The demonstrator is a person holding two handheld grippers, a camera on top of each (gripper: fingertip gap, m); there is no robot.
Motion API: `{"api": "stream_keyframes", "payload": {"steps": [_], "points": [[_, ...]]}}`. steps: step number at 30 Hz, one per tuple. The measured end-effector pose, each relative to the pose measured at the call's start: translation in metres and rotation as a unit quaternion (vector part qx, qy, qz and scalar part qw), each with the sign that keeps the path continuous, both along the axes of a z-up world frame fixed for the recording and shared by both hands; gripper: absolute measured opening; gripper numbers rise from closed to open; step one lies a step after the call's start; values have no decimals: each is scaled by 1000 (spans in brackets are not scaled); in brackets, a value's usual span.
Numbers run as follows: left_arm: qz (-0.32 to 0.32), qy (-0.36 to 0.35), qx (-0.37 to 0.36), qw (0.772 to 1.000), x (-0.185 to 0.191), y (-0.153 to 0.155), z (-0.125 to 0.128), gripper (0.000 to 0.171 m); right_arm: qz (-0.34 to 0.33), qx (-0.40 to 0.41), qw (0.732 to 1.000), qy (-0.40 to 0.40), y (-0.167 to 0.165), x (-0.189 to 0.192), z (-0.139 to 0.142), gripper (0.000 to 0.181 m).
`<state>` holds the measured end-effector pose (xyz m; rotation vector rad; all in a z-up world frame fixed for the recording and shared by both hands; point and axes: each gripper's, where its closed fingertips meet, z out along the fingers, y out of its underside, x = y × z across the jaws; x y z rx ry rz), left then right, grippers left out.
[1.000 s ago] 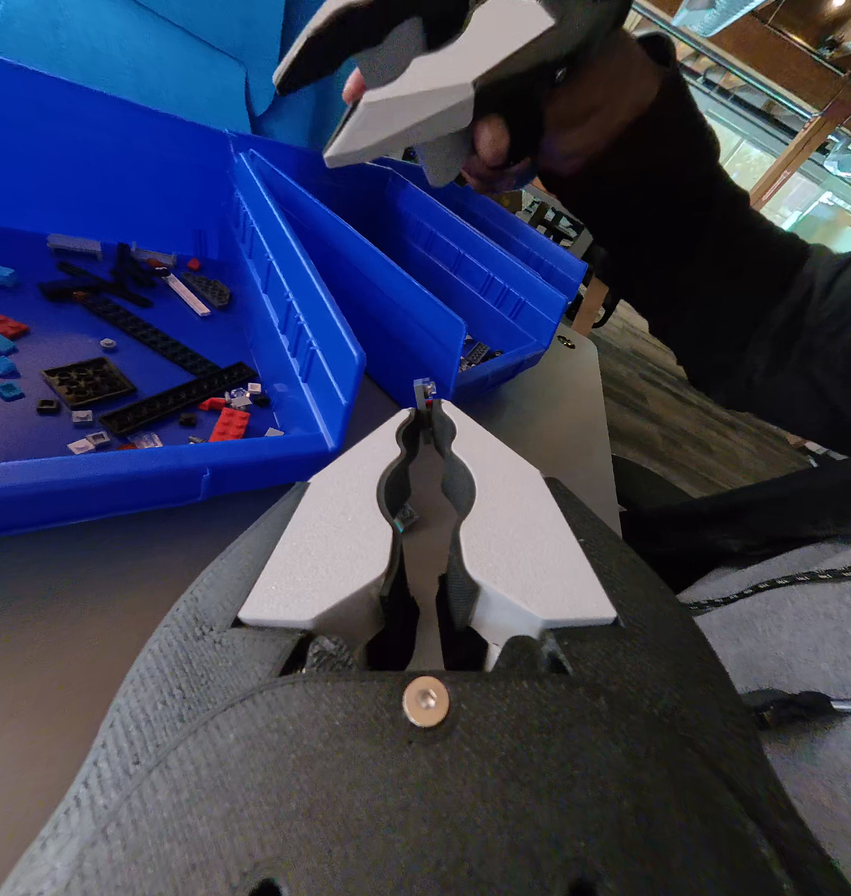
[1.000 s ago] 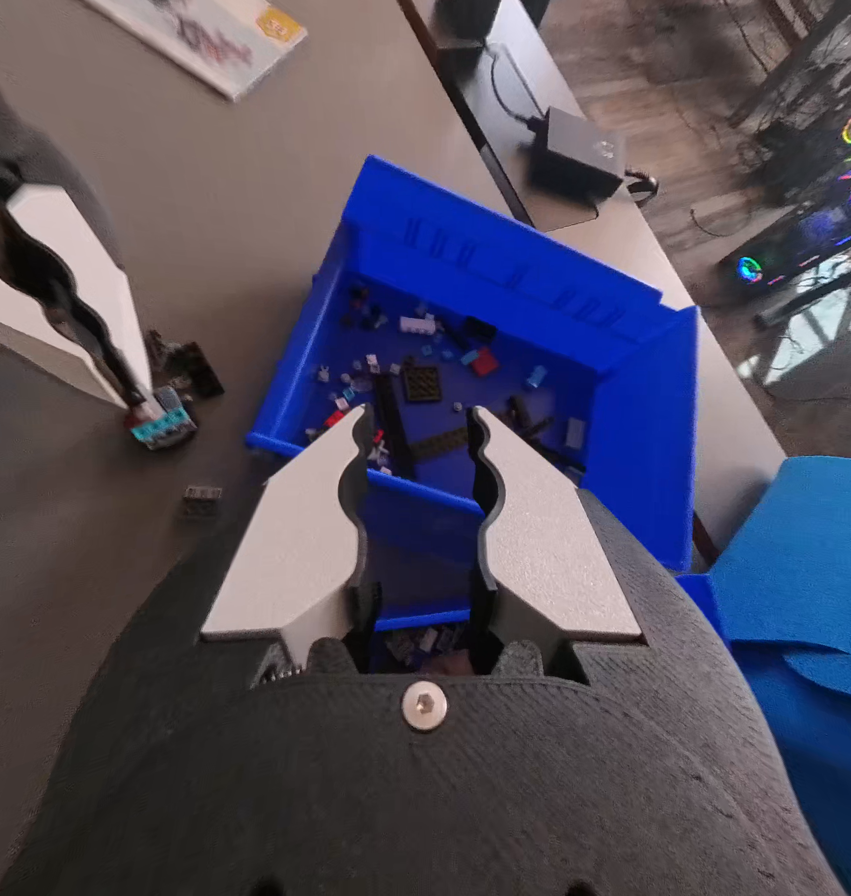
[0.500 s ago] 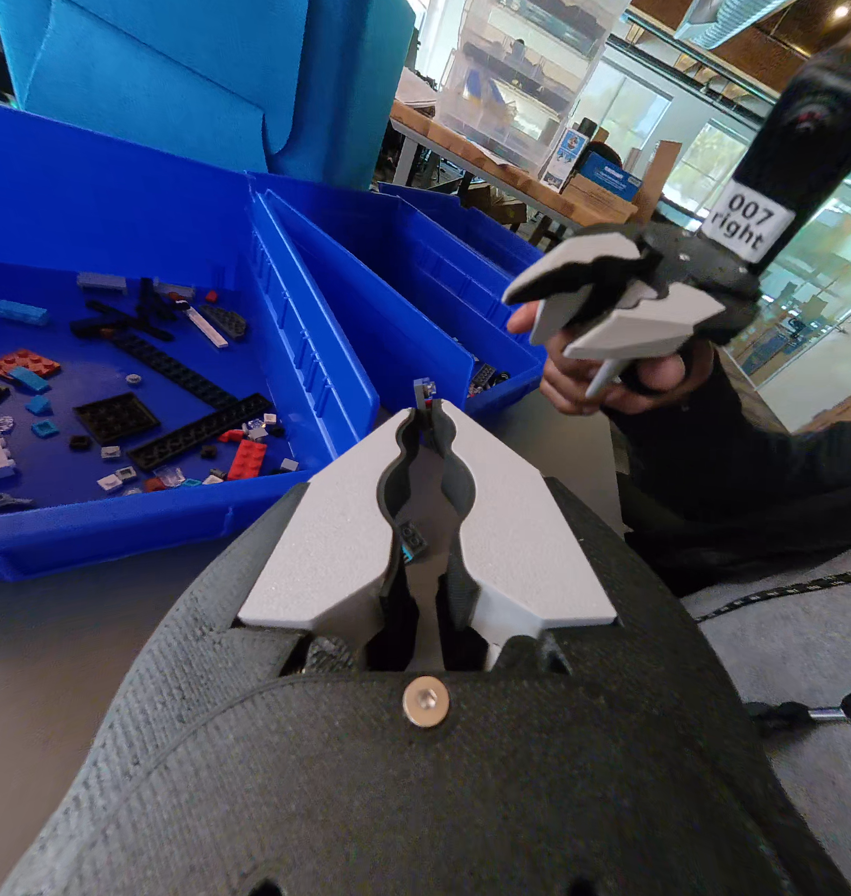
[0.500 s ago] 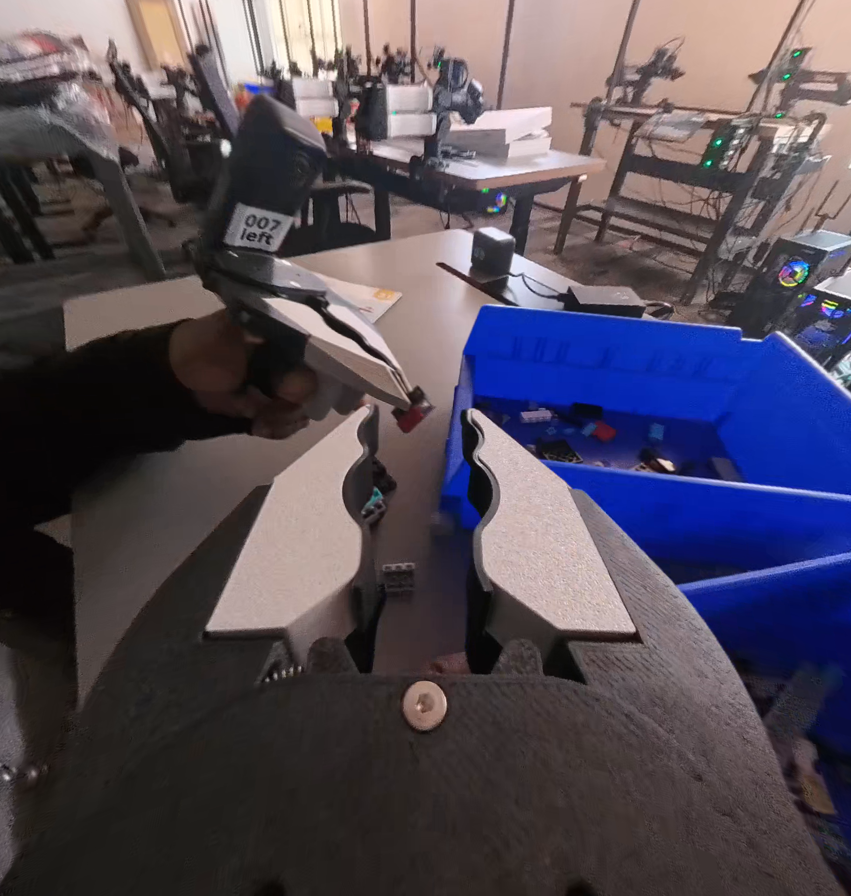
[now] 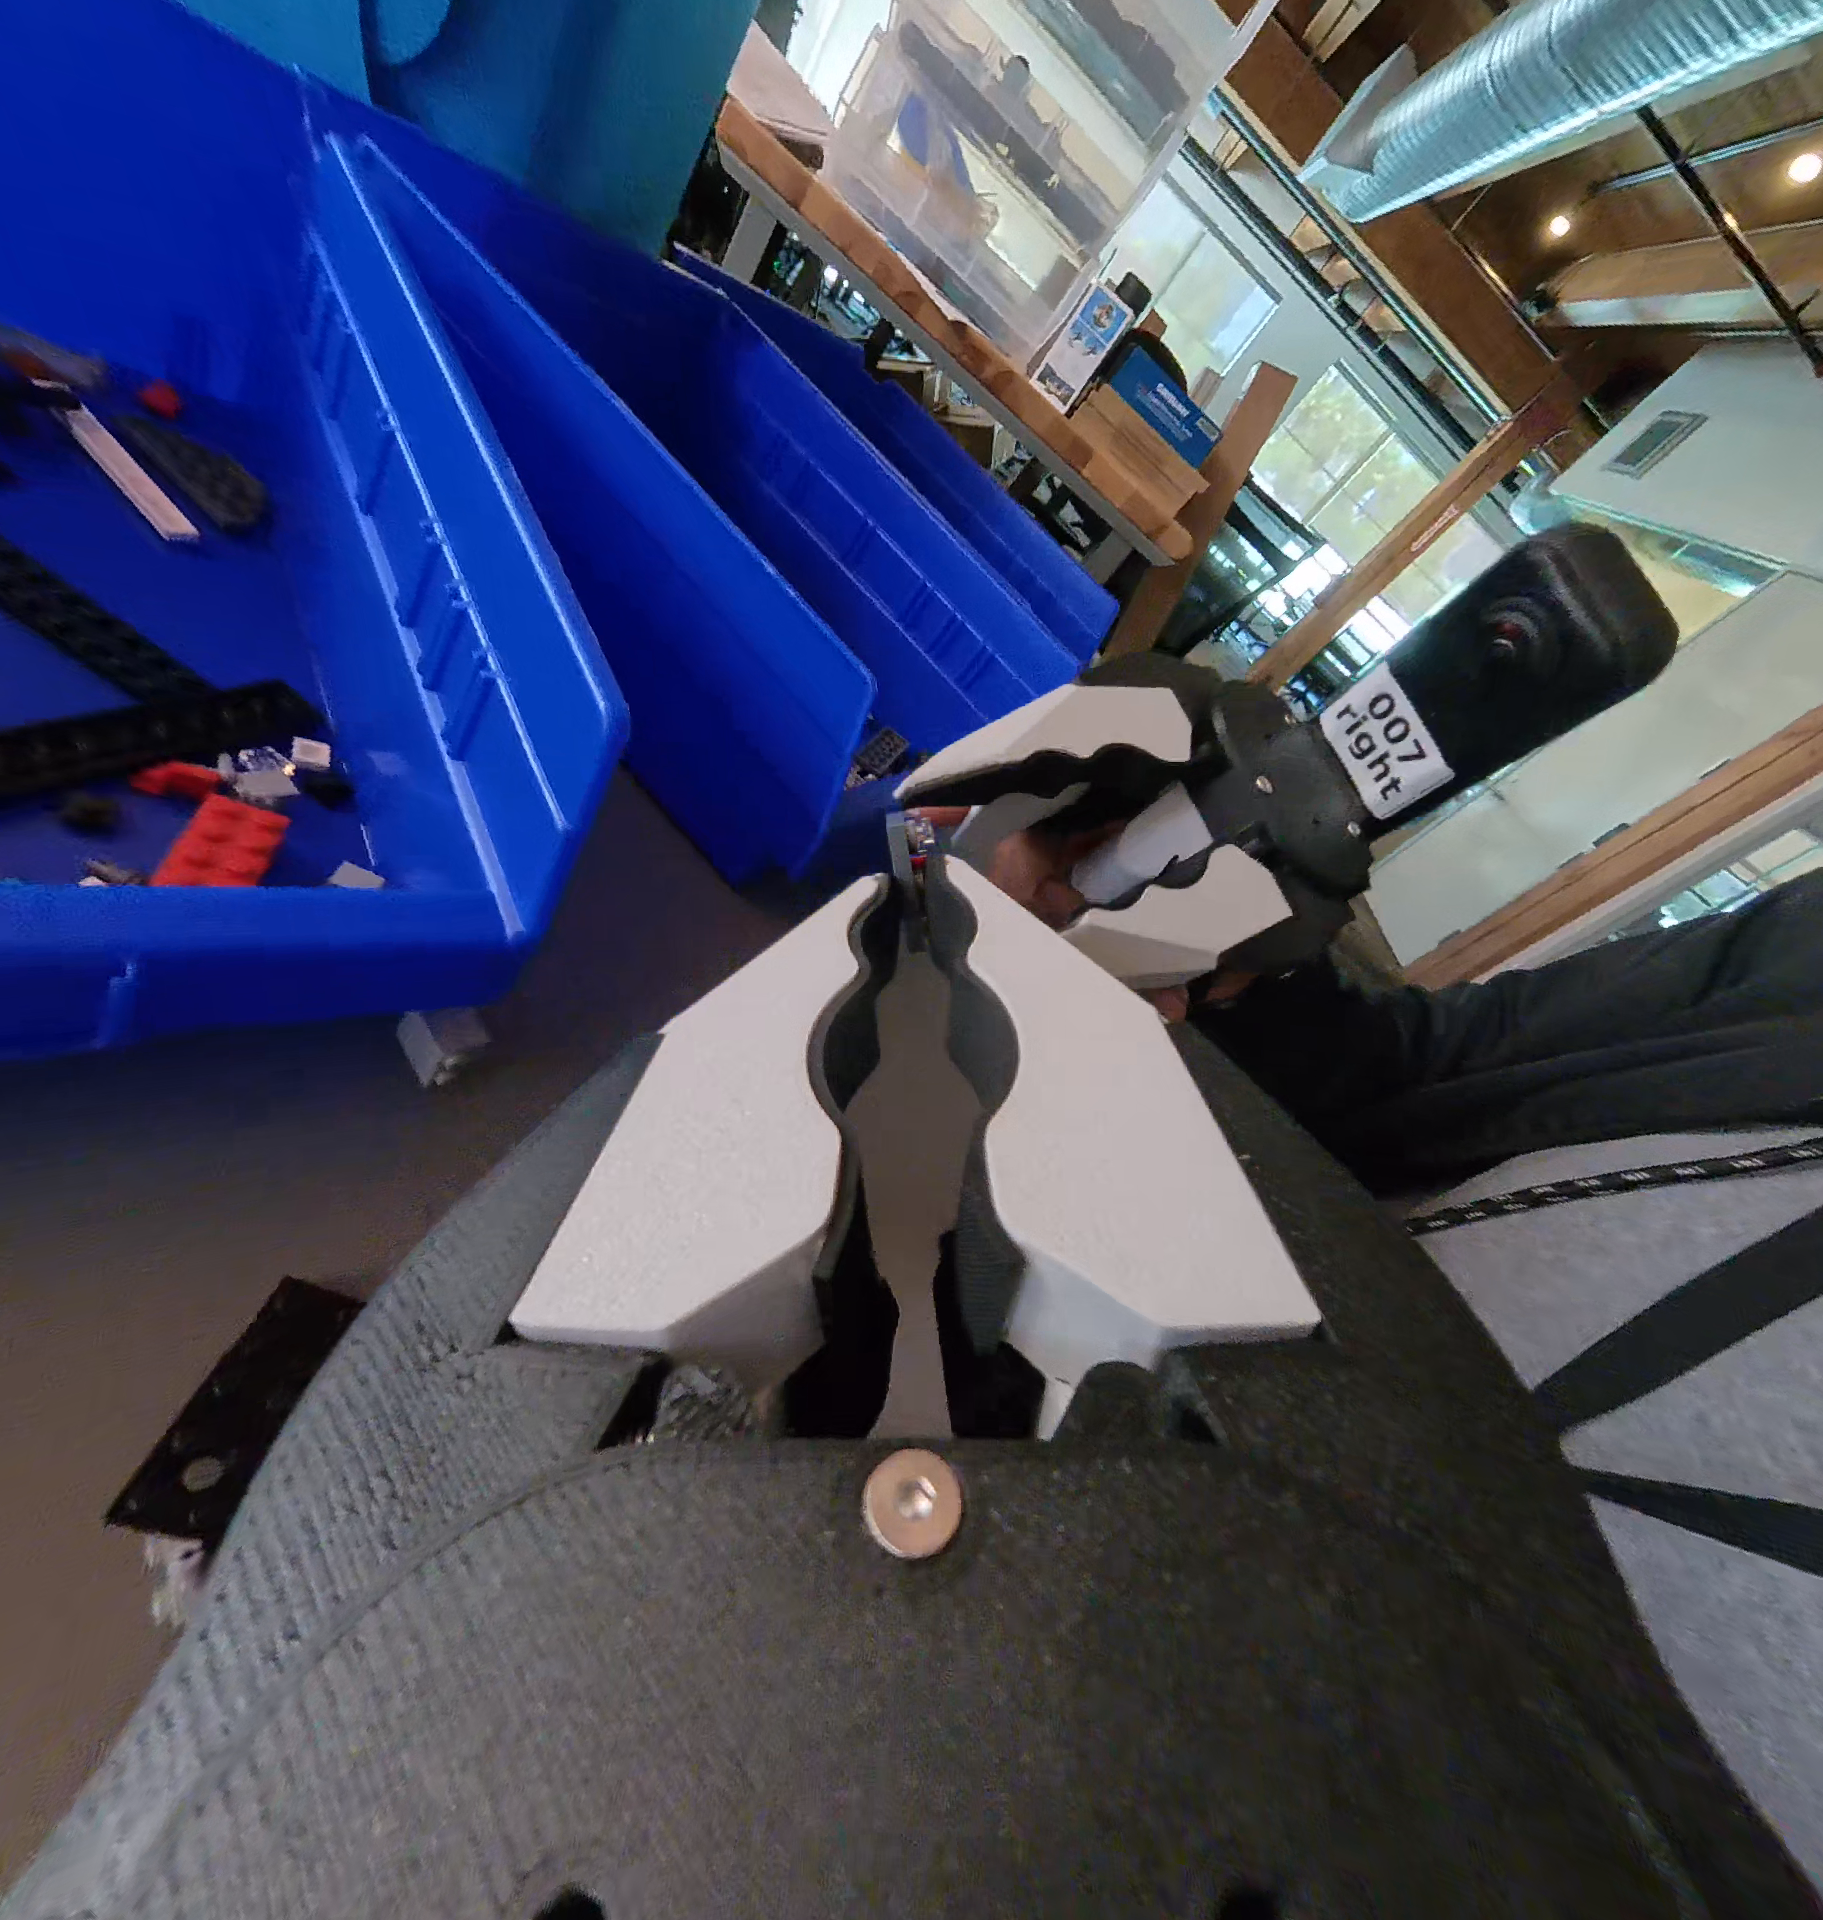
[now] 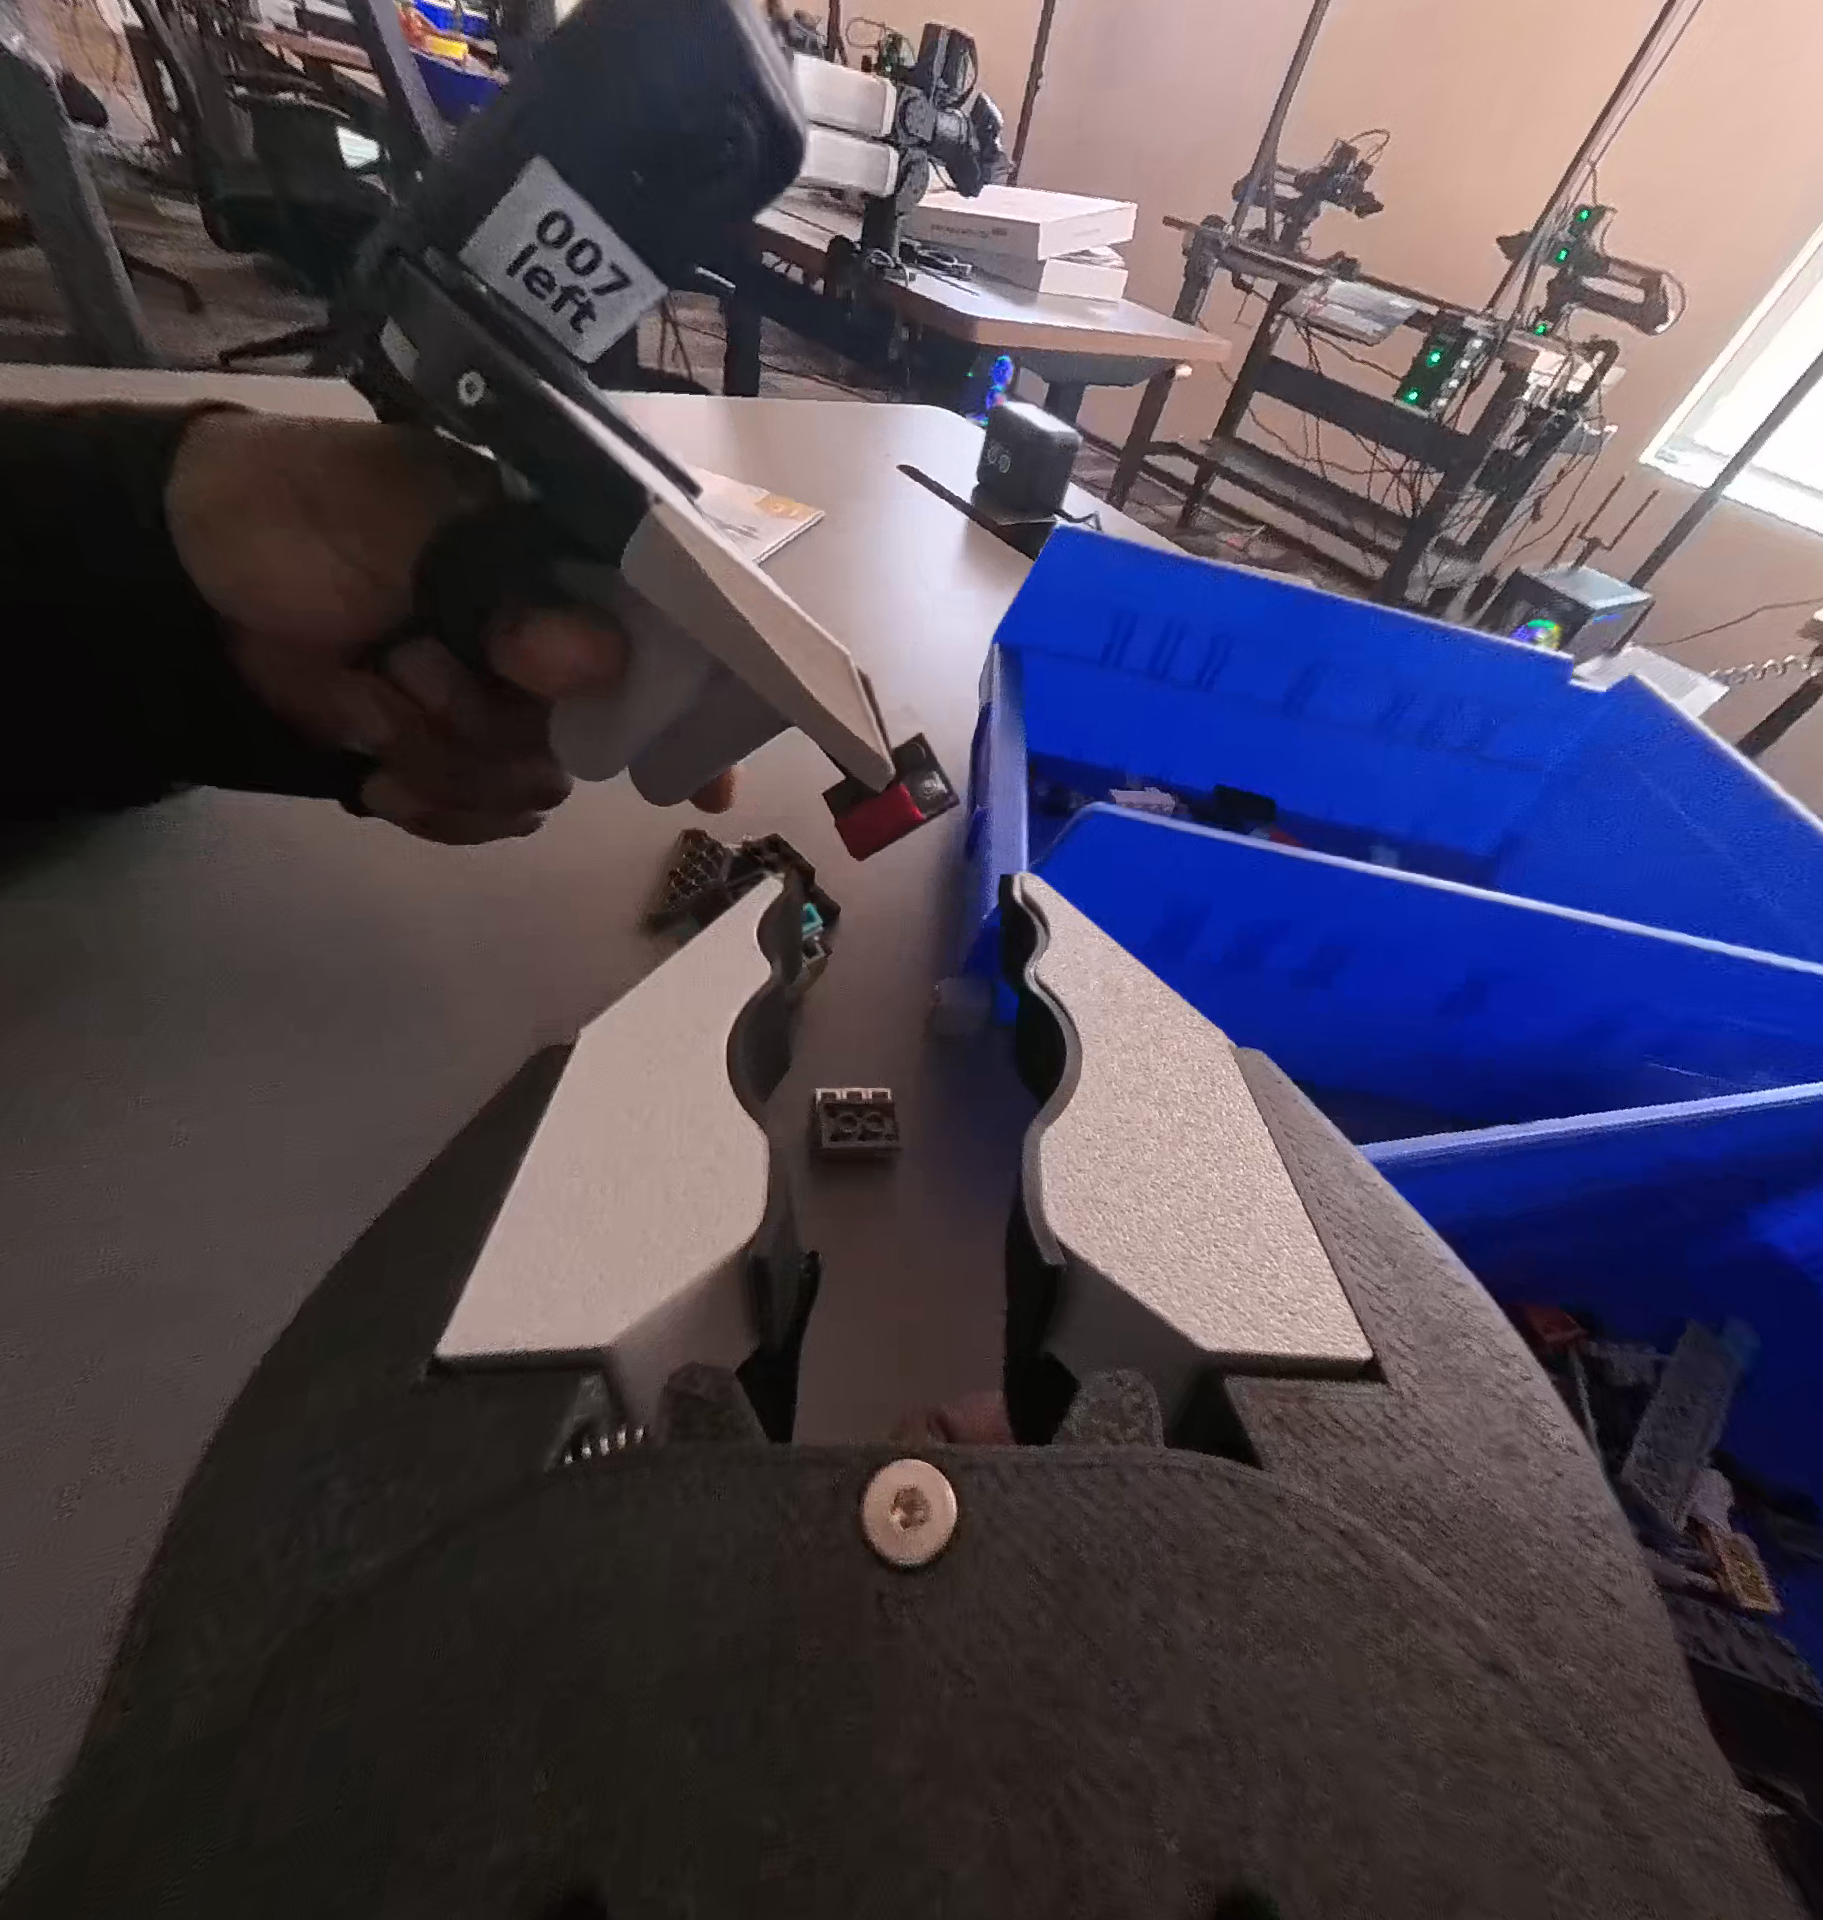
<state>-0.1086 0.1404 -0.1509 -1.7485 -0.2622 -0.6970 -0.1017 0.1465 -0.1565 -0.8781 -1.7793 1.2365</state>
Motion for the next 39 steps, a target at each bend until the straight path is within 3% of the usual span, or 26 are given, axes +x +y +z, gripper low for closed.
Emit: {"api": "stream_keyframes", "payload": {"steps": [18, 26, 34, 39], "points": [[-39, 7, -65, 997, 14, 14, -20, 6, 11, 85, 996, 38, 0, -7, -16, 27], [-68, -51, -97, 992, 19, 15, -28, 6, 20, 105, 993, 41, 2, -4, -25, 27], [-66, 48, -98, 992, 20, 21, -29, 5, 27, 80, 996, 33, 7, 0, -24, 27], [-100, 93, -93, 986, 26, 20, -29, 5, 57, 41, 997, 9, 6, 6, -23, 27]]}}
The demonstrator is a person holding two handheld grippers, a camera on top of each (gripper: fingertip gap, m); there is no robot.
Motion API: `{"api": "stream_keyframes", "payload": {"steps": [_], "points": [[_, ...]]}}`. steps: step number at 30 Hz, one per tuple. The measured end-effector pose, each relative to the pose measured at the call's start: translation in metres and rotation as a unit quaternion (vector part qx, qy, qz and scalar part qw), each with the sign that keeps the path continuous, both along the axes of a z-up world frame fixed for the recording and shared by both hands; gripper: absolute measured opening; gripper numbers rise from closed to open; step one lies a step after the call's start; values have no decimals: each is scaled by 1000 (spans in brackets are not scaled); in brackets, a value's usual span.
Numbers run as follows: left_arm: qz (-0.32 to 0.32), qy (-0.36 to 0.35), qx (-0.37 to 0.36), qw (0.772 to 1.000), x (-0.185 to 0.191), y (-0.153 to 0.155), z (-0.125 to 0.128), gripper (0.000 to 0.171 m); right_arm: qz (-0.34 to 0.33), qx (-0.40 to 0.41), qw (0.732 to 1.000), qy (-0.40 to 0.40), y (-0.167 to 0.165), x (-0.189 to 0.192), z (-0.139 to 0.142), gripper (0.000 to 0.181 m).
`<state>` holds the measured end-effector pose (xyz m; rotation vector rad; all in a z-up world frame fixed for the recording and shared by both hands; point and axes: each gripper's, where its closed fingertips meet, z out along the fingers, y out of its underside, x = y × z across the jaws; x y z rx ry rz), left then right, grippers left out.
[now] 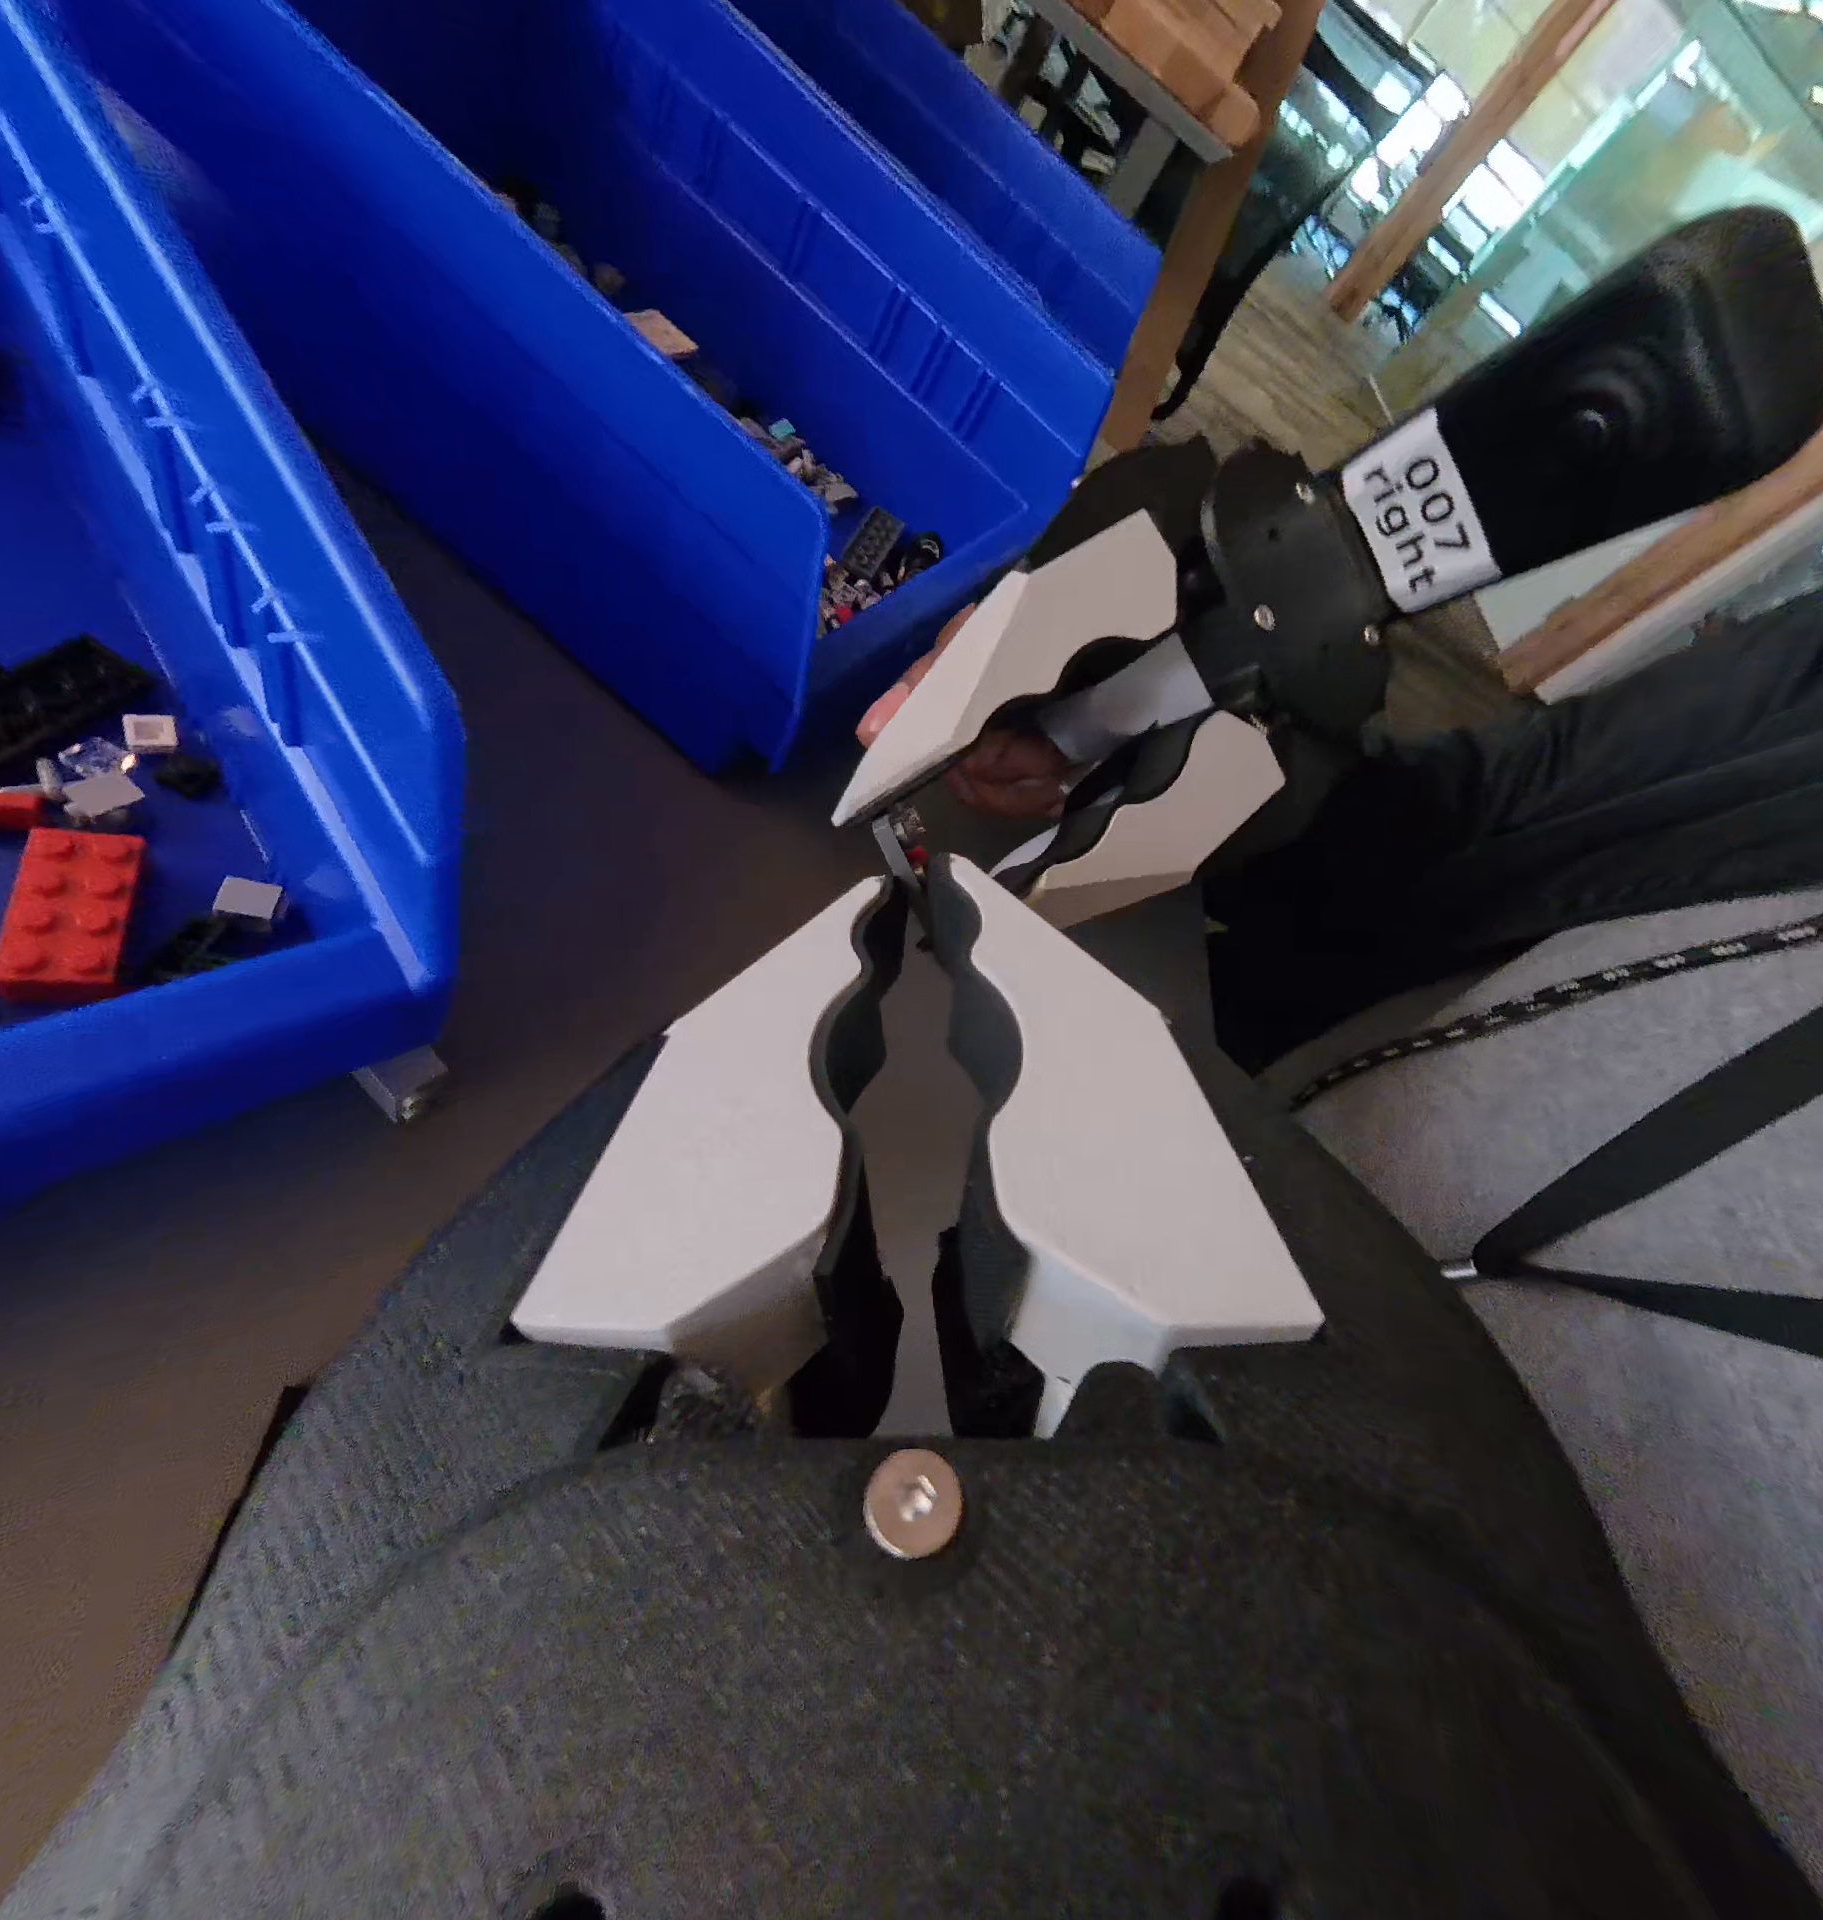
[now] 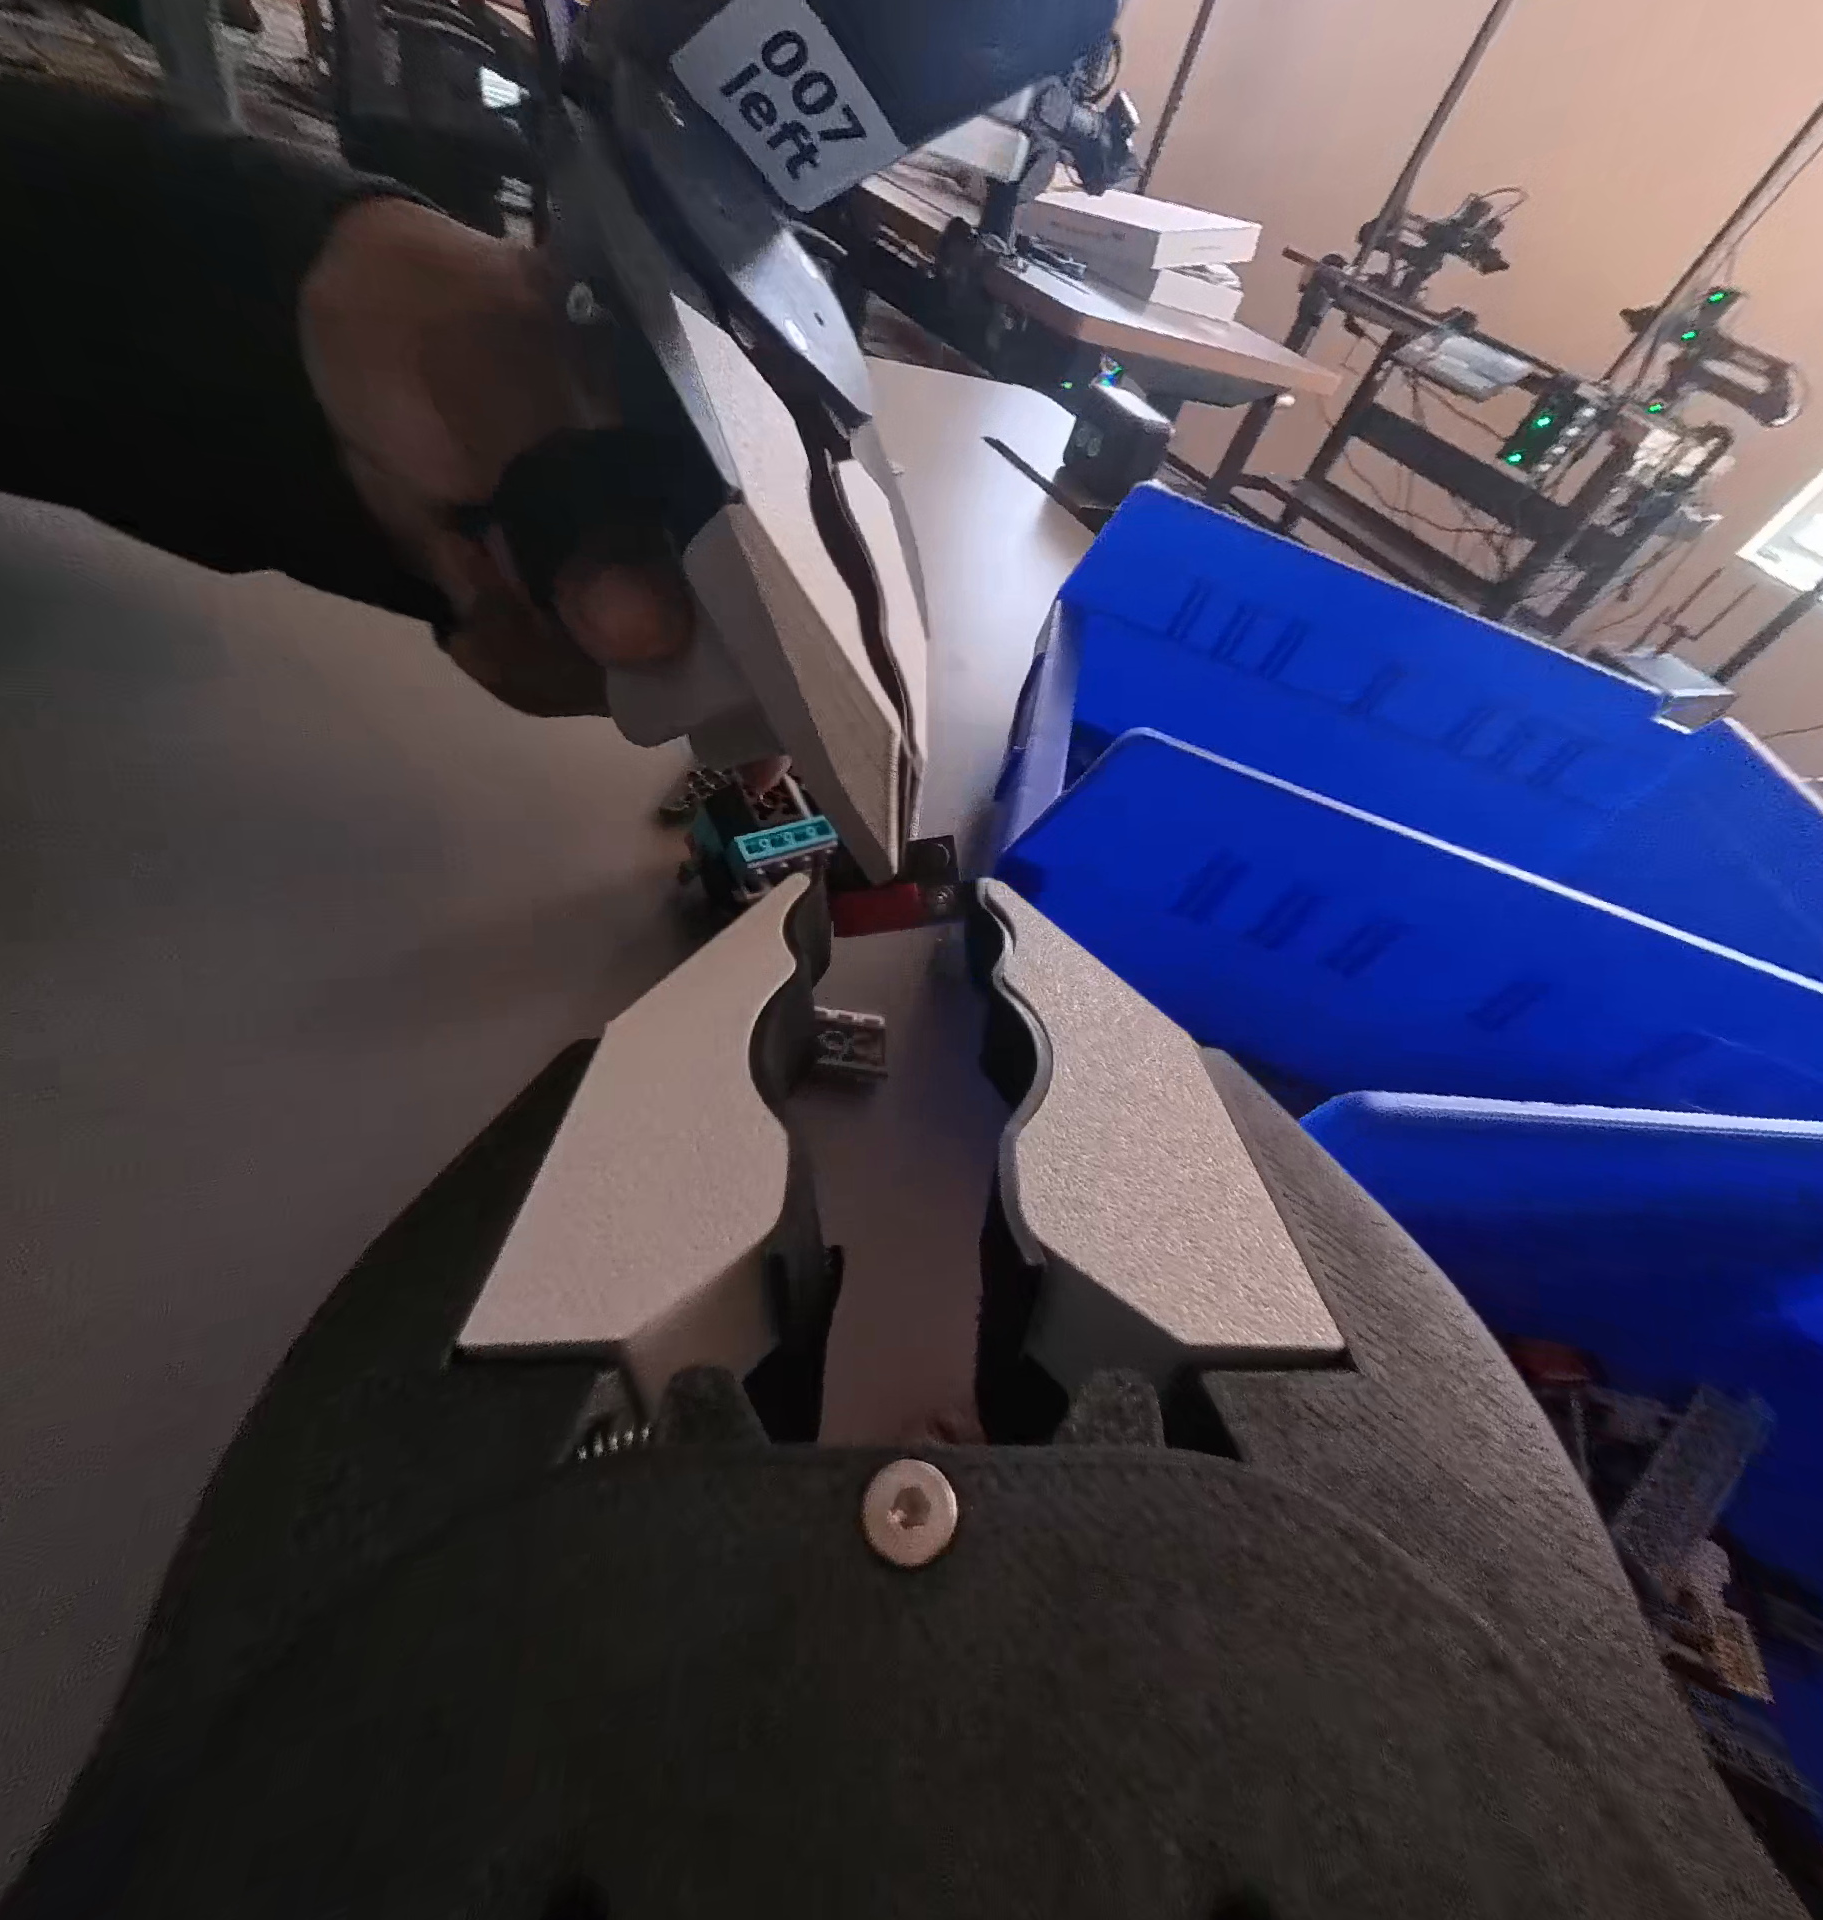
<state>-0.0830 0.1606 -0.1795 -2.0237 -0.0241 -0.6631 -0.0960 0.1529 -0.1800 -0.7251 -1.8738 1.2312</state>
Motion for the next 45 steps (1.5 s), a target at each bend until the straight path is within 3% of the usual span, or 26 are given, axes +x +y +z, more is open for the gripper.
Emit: {"api": "stream_keyframes", "payload": {"steps": [10, 16, 22, 25, 35, 45], "points": [[-101, 54, -27, 993, 11, 2, -4, 5, 44, -66, 996, -47, 3, 11, -3, 27], [-131, 9, -55, 990, 14, 5, -5, 4, 39, -70, 996, -37, 8, 14, -3, 27], [-72, -142, -110, 981, 12, 14, -7, 5, -5, 1, 1000, 5, 18, 9, -6, 28], [-32, -185, -128, 974, 10, 17, -11, 6, -22, 28, 999, 11, 21, 8, -11, 28], [47, -99, -91, 990, 0, 17, -15, 5, -85, -28, 996, -21, 31, 10, -11, 33], [59, -65, -92, 992, 1, 14, -16, 5, -87, -14, 996, -23, 23, 8, -13, 25]]}}
